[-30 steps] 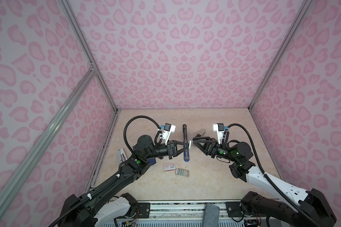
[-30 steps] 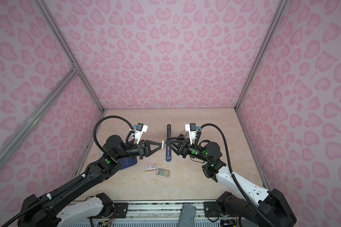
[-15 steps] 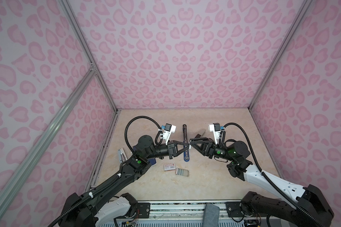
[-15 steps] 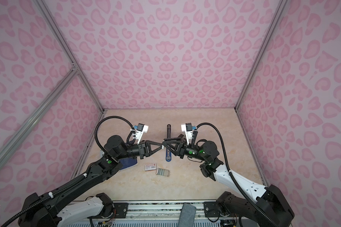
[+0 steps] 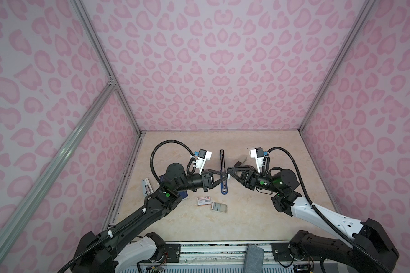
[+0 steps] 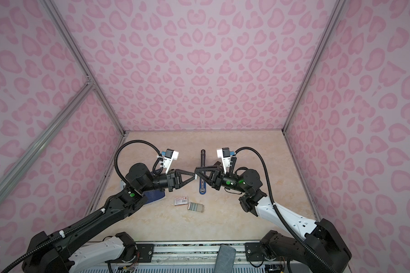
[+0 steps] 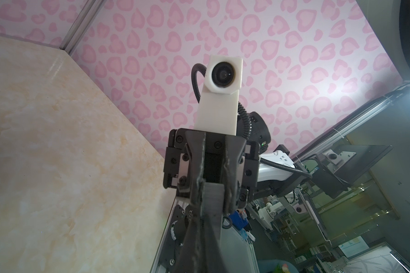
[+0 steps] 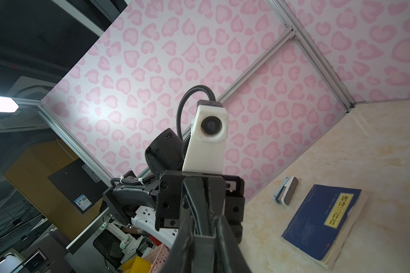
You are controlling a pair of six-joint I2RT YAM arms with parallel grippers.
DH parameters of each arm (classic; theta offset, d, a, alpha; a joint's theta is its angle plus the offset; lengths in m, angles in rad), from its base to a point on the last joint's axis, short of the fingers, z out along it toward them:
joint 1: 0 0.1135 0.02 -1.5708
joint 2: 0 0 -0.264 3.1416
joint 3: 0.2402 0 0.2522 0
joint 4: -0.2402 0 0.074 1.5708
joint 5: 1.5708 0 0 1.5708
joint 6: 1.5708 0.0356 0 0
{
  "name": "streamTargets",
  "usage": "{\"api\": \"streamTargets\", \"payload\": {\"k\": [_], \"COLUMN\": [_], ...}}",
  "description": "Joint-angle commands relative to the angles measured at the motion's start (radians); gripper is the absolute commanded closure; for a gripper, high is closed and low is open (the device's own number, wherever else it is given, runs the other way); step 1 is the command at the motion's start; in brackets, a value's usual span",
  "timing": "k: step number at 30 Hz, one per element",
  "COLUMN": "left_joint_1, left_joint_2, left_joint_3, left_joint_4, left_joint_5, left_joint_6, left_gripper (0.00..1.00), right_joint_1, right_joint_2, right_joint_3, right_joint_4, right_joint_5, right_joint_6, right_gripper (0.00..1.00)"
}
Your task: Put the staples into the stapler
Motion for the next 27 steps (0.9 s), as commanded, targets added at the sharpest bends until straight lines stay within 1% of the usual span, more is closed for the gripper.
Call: {"api": "streamTargets", "payload": {"k": [1, 7, 9, 11, 13, 16, 19, 22, 25, 27], "left_joint_1": [0.000, 0.000, 0.000, 0.000, 0.001, 0.001, 0.003, 0.015, 0.059, 0.098], "left_joint_2": [0.001, 0.002, 0.001, -0.001, -0.003, -0.005, -0.009, -0.020, -0.059, -0.101], "left_joint_3": [0.000, 0.002, 0.004, 0.004, 0.003, 0.001, -0.001, -0.011, -0.053, -0.089], "left_joint_4": [0.035, 0.028, 0.027, 0.024, 0.019, 0.015, 0.008, -0.015, -0.043, -0.091], "left_joint_5": [-0.002, -0.008, -0.010, -0.013, -0.020, -0.026, -0.033, -0.047, -0.083, -0.120], "left_joint_6": [0.006, 0.008, 0.006, 0.007, 0.007, 0.006, 0.008, 0.011, 0.002, 0.007], "left_gripper": [0.97, 0.97, 0.95, 0.91, 0.82, 0.72, 0.69, 0.68, 0.67, 0.66], "right_joint_1": [0.001, 0.002, 0.002, 0.002, 0.001, 0.001, 0.000, -0.012, -0.040, -0.058], "right_joint_2": [0.002, -0.002, -0.005, -0.009, -0.016, -0.027, -0.042, -0.062, -0.091, -0.111], "right_joint_3": [-0.004, -0.009, -0.010, -0.012, -0.014, -0.017, -0.015, -0.018, -0.021, -0.013], "right_joint_4": [0.057, 0.050, 0.049, 0.041, 0.026, 0.010, -0.020, -0.058, -0.119, -0.212], "right_joint_5": [-0.027, -0.024, -0.024, -0.022, -0.016, -0.010, -0.001, 0.011, 0.023, 0.043], "right_joint_6": [0.002, -0.004, -0.005, -0.010, -0.020, -0.030, -0.047, -0.062, -0.079, -0.113], "right_gripper": [0.81, 0.82, 0.82, 0.83, 0.83, 0.83, 0.83, 0.83, 0.83, 0.83]}}
